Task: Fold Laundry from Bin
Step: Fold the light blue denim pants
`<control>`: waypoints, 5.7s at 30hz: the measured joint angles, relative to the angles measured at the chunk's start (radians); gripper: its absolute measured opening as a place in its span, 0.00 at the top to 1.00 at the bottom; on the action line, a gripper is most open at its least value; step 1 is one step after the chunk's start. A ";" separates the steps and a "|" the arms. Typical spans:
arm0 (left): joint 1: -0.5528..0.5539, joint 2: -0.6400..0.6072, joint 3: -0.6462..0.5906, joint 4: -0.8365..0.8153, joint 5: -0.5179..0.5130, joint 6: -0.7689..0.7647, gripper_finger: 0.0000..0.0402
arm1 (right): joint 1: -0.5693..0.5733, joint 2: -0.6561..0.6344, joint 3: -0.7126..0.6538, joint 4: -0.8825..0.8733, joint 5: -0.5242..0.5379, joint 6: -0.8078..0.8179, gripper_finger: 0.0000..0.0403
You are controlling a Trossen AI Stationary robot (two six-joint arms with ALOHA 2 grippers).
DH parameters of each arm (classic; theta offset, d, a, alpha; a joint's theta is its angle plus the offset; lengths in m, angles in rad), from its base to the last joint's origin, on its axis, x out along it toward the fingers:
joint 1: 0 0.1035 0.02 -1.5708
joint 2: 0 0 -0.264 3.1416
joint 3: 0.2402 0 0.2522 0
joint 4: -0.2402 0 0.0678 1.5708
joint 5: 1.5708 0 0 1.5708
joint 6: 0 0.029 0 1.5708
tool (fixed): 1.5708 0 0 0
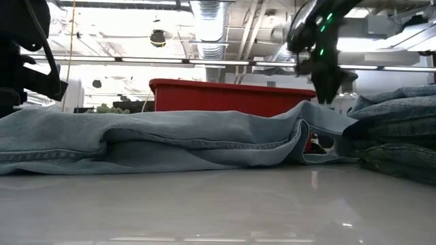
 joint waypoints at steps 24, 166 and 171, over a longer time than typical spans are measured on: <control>-0.003 0.000 0.000 0.007 -0.010 -0.025 1.00 | 0.208 -0.450 -0.703 0.157 0.028 1.205 0.38; -0.012 0.001 0.340 0.277 -0.129 0.196 1.00 | 1.180 0.157 -0.310 0.900 -0.020 0.031 0.30; -0.033 0.001 0.340 0.275 -0.102 0.229 1.00 | 1.119 0.221 -0.310 0.980 0.003 0.074 0.30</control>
